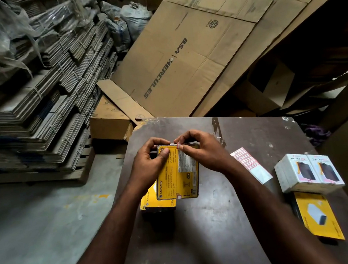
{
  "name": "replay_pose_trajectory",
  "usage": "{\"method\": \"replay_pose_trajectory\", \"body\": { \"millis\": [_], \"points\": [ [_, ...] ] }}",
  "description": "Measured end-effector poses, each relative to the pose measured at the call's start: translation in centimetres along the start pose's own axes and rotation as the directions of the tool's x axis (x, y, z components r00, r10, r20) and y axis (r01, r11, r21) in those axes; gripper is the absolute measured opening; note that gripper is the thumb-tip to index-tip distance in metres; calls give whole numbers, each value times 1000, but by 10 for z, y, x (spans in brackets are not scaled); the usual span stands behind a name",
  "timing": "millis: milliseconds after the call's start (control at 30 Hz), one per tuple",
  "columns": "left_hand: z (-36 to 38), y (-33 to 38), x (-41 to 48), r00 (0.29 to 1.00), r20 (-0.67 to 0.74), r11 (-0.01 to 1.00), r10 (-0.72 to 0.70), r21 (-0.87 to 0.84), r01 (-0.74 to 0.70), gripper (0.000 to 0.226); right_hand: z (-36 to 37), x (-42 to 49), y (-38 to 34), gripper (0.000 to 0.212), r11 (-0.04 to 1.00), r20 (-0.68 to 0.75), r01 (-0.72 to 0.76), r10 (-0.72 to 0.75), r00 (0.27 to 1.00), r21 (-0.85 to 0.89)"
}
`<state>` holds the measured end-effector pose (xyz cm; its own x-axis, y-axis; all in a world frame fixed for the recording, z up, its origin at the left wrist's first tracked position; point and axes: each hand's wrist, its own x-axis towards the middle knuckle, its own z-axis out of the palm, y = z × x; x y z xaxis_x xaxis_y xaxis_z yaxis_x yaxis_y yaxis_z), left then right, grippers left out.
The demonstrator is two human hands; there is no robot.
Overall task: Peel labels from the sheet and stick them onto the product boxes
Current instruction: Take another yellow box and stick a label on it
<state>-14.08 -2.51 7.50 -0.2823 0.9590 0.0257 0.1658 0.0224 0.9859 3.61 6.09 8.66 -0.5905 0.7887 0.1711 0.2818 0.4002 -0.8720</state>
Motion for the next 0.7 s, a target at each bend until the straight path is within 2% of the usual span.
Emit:
{"method": "replay_pose_trajectory", "body": {
  "millis": [400,700],
  "points": [
    [5,1,-4,997,-75,1000,8,-29,-10,10,11,-4,0,3,999,-103,11,-6,995,47],
    [6,5,-5,998,-65,1000,7,-28,-9,10,17,-6,1,4,998,-154,23,-14,988,59]
  ]
}}
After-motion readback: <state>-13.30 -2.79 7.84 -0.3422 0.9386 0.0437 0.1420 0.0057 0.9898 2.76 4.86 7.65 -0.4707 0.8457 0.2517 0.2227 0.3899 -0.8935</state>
